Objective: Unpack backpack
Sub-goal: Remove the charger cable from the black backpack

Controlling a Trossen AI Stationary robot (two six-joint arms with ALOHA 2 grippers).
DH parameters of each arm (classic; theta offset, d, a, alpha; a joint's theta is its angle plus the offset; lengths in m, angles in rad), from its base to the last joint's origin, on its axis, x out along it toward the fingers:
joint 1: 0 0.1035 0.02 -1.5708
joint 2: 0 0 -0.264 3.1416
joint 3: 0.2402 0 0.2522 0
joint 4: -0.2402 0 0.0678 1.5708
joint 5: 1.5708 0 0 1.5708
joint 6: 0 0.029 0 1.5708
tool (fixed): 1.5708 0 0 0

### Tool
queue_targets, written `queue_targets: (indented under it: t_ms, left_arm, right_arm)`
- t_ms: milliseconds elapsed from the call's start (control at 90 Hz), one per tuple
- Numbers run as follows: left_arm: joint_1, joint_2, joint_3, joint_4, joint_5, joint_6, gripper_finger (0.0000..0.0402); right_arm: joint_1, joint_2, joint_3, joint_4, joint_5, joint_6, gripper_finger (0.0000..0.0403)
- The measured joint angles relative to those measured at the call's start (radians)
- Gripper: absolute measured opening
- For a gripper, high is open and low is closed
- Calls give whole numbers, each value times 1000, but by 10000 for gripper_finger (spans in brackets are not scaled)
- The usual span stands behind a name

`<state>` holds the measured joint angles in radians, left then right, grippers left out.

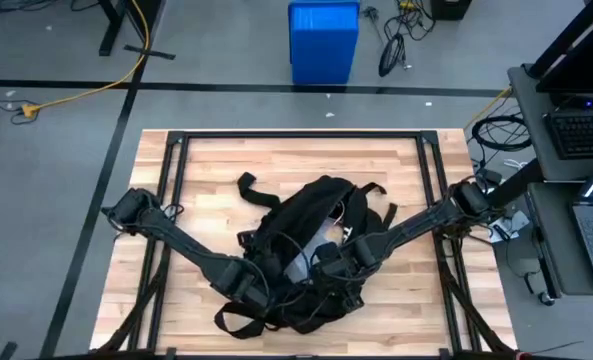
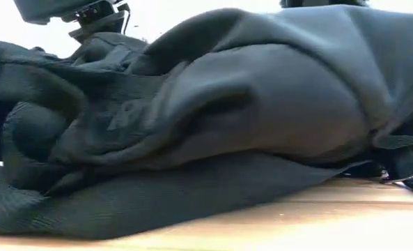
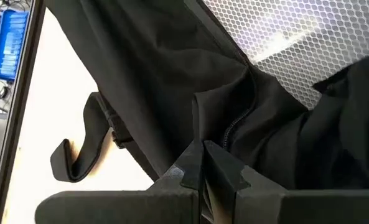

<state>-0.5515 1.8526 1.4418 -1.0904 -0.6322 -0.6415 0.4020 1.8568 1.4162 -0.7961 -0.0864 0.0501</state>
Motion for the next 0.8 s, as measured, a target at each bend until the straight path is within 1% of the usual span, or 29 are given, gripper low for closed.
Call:
queue_targets:
  t_ms: [122, 233, 311, 456, 533, 622, 800]
  left_arm:
    - [0, 0, 0, 6, -29, 0, 0]
    - [7, 0, 0, 5, -77, -1, 0]
    - [23, 0, 0, 4, -83, -5, 0]
    - [49, 0, -7, -9, -114, -9, 0]
    - [57, 0, -10, -55, -130, -52, 0]
    - [68, 0, -10, -94, -135, -110, 0]
    - [70, 0, -10, -106, -136, -137, 0]
  right_arm:
    - [-2, 0, 0, -22, 3, 40, 0]
    - [5, 0, 0, -20, -21, 39, 0]
    - [12, 0, 0, -5, -43, 36, 0]
    - [25, 0, 0, 2, -48, 36, 0]
    - [34, 0, 0, -4, -55, 39, 0]
    - [42, 0, 0, -4, -87, 46, 0]
    - [61, 0, 44, -18, -99, 46, 0]
